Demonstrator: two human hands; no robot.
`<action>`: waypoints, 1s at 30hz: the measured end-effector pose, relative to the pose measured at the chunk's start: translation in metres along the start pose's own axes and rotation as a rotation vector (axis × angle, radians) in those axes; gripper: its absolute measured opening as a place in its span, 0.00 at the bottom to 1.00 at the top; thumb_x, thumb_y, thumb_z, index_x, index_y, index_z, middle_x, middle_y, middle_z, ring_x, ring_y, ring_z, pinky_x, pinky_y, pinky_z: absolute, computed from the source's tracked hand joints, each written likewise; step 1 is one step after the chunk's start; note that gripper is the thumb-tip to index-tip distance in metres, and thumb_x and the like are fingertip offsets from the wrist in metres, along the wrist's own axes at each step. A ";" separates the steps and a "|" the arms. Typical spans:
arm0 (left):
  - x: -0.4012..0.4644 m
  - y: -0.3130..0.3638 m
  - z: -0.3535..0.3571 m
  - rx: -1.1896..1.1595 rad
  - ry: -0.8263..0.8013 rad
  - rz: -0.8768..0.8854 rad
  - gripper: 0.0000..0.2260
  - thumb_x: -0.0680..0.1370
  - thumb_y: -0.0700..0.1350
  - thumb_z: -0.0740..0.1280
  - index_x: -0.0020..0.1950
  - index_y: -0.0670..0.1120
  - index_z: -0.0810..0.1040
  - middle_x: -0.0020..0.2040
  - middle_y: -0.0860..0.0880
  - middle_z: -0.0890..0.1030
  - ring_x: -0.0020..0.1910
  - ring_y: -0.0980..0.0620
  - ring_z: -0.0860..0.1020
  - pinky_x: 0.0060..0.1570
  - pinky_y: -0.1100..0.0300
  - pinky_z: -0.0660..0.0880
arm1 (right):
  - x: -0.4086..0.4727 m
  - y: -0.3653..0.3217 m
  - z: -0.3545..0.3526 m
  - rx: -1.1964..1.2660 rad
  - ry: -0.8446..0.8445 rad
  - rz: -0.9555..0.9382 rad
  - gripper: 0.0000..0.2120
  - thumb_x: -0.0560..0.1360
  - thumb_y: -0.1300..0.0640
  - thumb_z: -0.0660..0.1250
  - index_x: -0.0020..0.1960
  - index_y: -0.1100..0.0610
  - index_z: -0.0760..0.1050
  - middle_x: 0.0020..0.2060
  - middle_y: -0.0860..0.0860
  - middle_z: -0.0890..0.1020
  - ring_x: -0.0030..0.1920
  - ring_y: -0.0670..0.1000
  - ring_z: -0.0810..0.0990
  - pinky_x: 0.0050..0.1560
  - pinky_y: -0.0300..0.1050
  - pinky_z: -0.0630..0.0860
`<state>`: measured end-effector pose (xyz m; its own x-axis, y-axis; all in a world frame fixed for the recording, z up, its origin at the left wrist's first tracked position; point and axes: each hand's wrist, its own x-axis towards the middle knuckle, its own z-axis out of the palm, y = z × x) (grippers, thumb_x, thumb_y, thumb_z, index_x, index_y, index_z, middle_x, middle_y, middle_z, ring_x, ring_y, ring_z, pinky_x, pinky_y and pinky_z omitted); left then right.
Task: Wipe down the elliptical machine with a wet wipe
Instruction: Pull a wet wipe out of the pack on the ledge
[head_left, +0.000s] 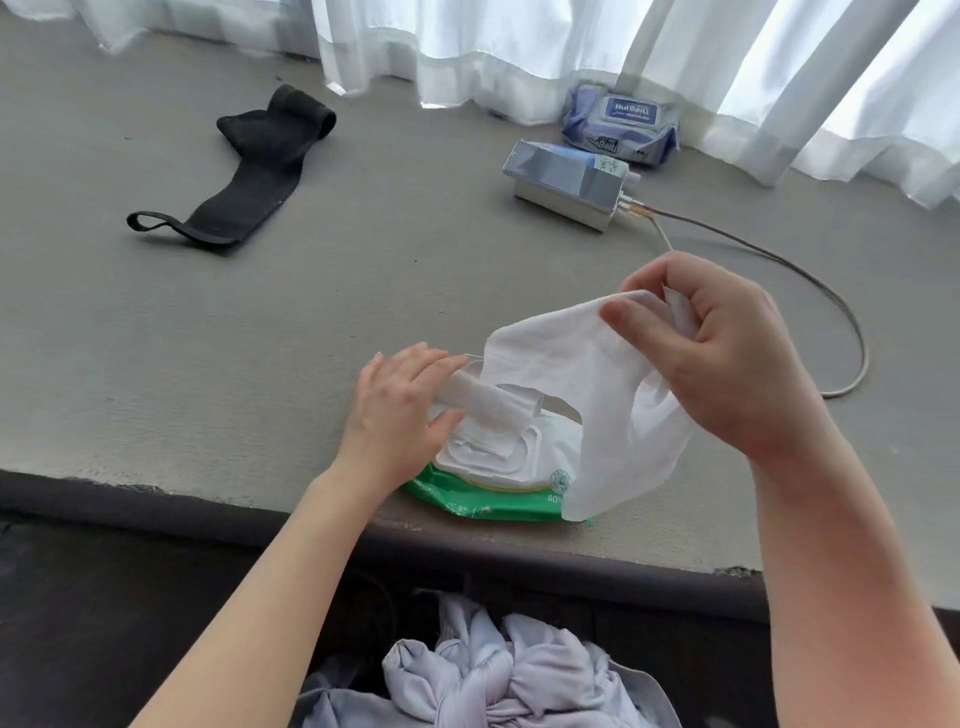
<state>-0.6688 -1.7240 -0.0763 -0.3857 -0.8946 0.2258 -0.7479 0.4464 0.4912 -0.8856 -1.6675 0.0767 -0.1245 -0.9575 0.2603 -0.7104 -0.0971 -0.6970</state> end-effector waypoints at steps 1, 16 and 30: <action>0.003 0.000 0.000 0.019 -0.039 -0.003 0.22 0.72 0.45 0.74 0.65 0.49 0.78 0.59 0.49 0.81 0.64 0.46 0.76 0.69 0.39 0.59 | -0.001 0.001 -0.001 0.001 0.003 0.002 0.07 0.72 0.47 0.68 0.39 0.48 0.74 0.36 0.43 0.78 0.35 0.39 0.74 0.37 0.30 0.68; -0.006 0.023 -0.030 -0.477 0.051 0.015 0.06 0.75 0.56 0.66 0.50 0.59 0.79 0.43 0.57 0.80 0.42 0.59 0.78 0.43 0.61 0.74 | -0.001 0.011 -0.012 0.056 0.039 0.005 0.06 0.75 0.56 0.70 0.43 0.45 0.79 0.31 0.41 0.78 0.35 0.38 0.74 0.39 0.28 0.66; -0.021 0.007 0.006 0.151 0.007 0.186 0.19 0.61 0.45 0.83 0.49 0.51 0.83 0.47 0.53 0.82 0.44 0.48 0.82 0.46 0.55 0.69 | -0.004 0.001 -0.016 -0.198 -0.222 -0.038 0.11 0.78 0.61 0.66 0.56 0.49 0.79 0.36 0.35 0.74 0.37 0.28 0.72 0.41 0.21 0.64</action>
<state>-0.6690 -1.7023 -0.0822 -0.5210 -0.7967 0.3062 -0.7370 0.6009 0.3095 -0.8966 -1.6598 0.0858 0.0438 -0.9922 0.1165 -0.8357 -0.1002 -0.5400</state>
